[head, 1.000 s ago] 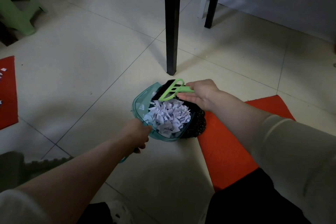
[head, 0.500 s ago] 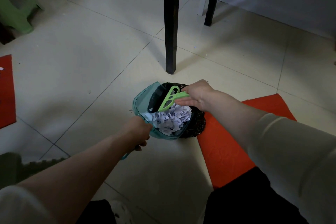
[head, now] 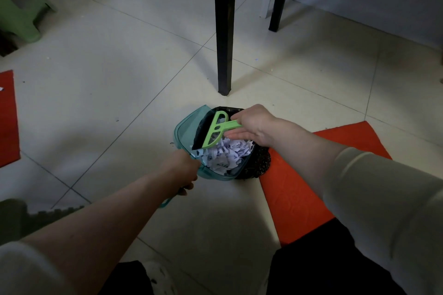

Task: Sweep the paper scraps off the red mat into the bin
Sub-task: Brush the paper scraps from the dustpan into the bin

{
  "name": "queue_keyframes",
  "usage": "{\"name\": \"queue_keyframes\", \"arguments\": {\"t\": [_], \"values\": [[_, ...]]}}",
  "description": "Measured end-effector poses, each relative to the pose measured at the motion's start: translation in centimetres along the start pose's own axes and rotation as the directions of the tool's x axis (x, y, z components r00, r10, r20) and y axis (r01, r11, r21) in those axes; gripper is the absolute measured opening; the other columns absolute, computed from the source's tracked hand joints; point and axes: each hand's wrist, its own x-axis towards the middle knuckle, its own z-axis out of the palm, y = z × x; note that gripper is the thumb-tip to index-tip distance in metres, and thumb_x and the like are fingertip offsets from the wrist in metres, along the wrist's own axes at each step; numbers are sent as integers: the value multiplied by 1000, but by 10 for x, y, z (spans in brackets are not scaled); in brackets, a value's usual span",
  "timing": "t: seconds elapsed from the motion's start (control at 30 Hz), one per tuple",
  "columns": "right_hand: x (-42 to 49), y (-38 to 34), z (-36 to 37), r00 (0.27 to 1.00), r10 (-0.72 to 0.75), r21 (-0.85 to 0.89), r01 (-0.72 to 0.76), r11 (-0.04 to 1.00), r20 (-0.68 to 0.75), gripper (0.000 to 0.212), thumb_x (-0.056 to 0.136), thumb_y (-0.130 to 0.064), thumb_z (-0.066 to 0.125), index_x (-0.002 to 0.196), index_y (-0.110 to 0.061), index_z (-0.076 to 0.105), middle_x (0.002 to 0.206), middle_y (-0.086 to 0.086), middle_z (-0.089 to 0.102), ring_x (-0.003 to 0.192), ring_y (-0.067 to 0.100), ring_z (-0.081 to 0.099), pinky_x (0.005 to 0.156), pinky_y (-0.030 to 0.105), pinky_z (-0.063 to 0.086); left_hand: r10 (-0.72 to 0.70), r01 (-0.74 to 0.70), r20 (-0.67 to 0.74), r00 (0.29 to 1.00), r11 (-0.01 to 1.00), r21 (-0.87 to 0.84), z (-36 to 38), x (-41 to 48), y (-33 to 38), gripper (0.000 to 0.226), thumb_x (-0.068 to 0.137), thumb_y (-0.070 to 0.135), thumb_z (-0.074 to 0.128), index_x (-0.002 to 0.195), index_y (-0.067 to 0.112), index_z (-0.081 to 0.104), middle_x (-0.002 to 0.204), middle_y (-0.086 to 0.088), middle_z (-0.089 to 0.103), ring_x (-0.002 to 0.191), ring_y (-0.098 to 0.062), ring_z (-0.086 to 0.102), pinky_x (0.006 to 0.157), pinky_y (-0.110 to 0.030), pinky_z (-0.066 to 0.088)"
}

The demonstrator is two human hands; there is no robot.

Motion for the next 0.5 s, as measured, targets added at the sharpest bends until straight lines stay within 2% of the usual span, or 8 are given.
{"name": "queue_keyframes", "arguments": {"t": [0.13, 0.27, 0.37, 0.5], "values": [[0, -4, -7, 998, -41, 23, 42, 999, -39, 26, 100, 1, 36, 118, 9, 53, 84, 26, 64, 89, 40, 70, 77, 38, 59, -22, 22, -2, 1000, 1000, -1, -1, -1, 2, 17, 103, 20, 43, 99, 5, 49, 74, -8, 50, 53, -16, 47, 45, -26, 41], [-3, -5, 0, 998, -33, 46, 30, 999, 54, 28, 100, 3, 35, 118, 8, 55, 100, 30, 65, 80, 36, 71, 70, 35, 61, -19, 19, -11, 1000, 1000, -2, -1, -2, 3, 17, 103, 19, 42, 103, 5, 51, 74, -8, 50, 54, -16, 47, 48, -26, 42], [-4, -1, 6, 990, -7, -42, 13, 999, 138, 28, 99, 4, 38, 119, 9, 57, 107, 31, 65, 83, 37, 72, 69, 34, 62, -13, 13, -13, 1000, 1000, 12, -1, -1, 4, 16, 103, 18, 42, 104, 6, 52, 75, -7, 51, 56, -16, 48, 50, -27, 43], [0, 4, 3, 994, -43, -260, 69, 963, 104, 31, 97, 7, 36, 110, 1, 63, 123, 32, 56, 79, 36, 73, 74, 38, 61, -16, 16, -10, 1000, 1000, -3, -2, 0, 3, 19, 102, 19, 44, 108, 4, 53, 76, -8, 52, 56, -17, 49, 49, -27, 44]]}}
